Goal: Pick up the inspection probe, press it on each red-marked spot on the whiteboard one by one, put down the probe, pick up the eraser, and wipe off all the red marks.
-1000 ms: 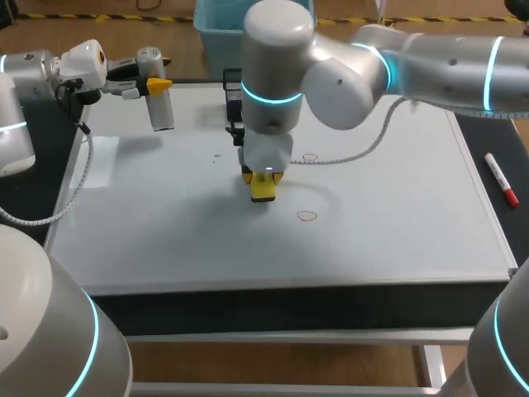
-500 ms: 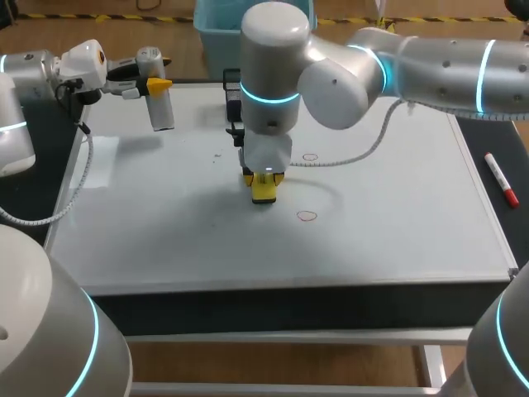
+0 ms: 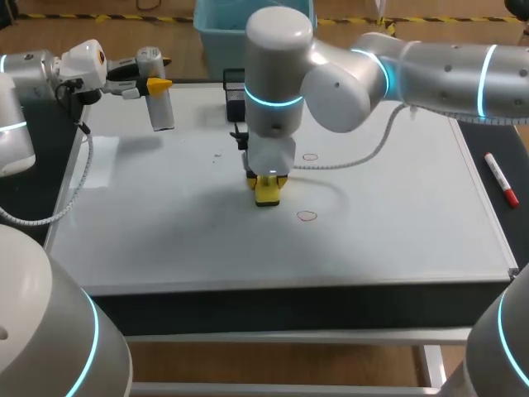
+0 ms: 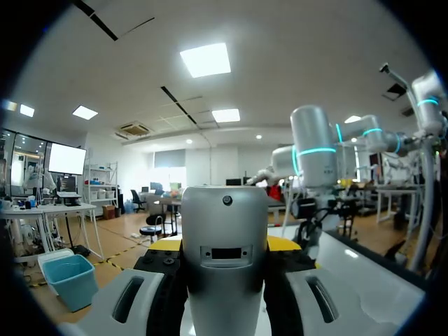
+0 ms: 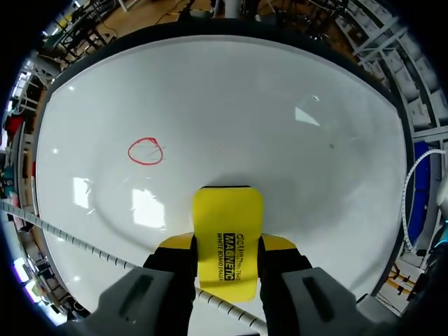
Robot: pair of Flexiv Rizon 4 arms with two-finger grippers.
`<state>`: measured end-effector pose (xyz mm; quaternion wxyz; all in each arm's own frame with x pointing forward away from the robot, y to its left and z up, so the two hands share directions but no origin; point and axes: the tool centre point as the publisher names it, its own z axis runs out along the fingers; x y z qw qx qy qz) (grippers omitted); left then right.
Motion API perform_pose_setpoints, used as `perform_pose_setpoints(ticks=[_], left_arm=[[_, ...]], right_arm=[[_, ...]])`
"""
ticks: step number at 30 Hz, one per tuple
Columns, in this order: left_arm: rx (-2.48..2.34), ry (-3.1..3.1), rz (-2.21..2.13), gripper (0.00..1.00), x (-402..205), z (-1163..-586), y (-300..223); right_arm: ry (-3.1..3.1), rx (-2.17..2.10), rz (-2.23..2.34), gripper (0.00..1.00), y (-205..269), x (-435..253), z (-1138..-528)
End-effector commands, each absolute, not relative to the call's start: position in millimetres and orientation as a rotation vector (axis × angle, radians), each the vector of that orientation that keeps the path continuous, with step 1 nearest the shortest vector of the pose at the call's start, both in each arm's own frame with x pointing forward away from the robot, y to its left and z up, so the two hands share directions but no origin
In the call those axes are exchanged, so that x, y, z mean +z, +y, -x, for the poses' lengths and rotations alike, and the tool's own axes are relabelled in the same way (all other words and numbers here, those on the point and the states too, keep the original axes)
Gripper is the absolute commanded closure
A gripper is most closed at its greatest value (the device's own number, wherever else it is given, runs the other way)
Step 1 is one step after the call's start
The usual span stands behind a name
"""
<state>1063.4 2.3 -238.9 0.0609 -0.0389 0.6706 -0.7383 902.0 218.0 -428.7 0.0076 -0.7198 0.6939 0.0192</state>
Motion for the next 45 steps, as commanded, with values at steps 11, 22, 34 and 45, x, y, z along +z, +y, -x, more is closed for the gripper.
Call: perform_pose_setpoints(ticks=[11, 22, 34, 45], left_arm=[[-2.238, 2.029, 0.113, 1.00, -238.9, -1064.7, 3.0], [-2.238, 2.029, 0.113, 1.00, -238.9, -1064.7, 3.0], [-2.238, 2.029, 0.113, 1.00, -238.9, -1064.7, 3.0], [-2.238, 2.029, 0.113, 1.00, -238.9, -1064.7, 3.0]], right_arm=[[2.260, 0.026, 2.183, 1.00, 185.2, -431.7, -905.5], [2.291, 0.036, 2.135, 1.00, 167.5, -423.0, -909.4], [2.288, 0.067, 2.050, 1.00, 122.9, -382.3, -936.0], [2.426, 0.005, 1.883, 1.00, 36.1, -370.1, -975.3]])
